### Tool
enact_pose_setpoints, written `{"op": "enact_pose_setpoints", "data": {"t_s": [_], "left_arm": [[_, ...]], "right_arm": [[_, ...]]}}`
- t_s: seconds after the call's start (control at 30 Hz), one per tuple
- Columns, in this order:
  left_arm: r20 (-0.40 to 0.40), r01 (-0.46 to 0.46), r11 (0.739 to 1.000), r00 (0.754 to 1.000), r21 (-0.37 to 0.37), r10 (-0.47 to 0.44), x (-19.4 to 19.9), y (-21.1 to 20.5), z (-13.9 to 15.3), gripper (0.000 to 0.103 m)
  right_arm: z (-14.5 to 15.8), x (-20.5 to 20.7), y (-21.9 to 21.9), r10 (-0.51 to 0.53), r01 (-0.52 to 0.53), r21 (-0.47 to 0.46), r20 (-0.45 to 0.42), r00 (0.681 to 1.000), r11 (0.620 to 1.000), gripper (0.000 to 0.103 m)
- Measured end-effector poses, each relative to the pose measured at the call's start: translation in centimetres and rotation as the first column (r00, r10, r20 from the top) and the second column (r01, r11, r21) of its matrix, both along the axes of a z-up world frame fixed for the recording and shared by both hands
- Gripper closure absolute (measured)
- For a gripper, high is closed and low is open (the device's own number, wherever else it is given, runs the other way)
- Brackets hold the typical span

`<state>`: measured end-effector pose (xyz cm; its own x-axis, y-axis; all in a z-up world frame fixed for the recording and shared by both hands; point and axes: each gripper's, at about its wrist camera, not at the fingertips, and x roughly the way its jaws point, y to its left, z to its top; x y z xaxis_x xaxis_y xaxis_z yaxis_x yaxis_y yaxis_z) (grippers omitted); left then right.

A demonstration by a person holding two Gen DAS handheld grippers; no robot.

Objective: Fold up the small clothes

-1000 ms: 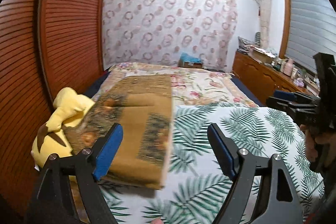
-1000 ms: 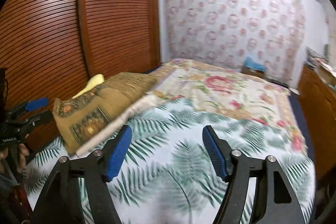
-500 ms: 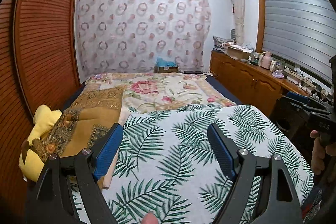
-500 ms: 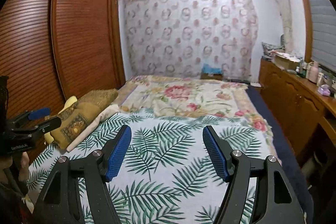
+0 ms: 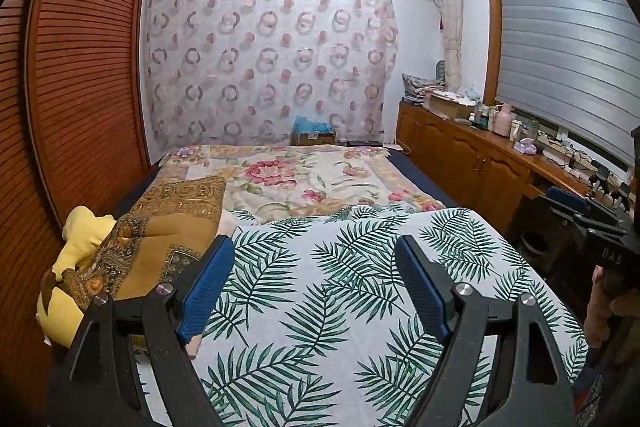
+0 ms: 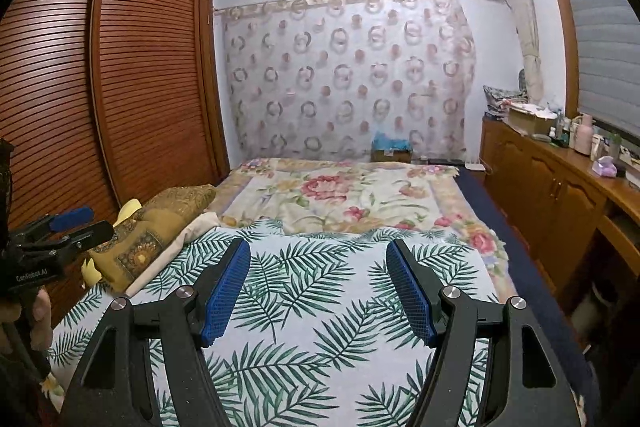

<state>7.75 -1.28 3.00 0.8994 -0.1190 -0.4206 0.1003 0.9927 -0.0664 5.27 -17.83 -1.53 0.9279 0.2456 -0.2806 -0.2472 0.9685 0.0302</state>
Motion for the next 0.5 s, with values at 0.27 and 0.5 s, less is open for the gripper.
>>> {"op": "enact_pose_setpoints", "data": {"t_s": [0.27,0.5], "left_arm": [[-0.001,-0.001,1.000,1.000,0.001,0.001,0.0,0.0,0.0,0.020],[-0.001,-0.002,1.000,1.000,0.000,0.002,0.0,0.0,-0.1,0.020]], "right_arm": [[0.7,0.4,-0.7,-0.008,0.008,0.002,-0.007,1.000,1.000,0.031],[0.7,0.3,-1.1,-0.008,0.008,-0.002,-0.003,1.000,1.000,0.031]]}}
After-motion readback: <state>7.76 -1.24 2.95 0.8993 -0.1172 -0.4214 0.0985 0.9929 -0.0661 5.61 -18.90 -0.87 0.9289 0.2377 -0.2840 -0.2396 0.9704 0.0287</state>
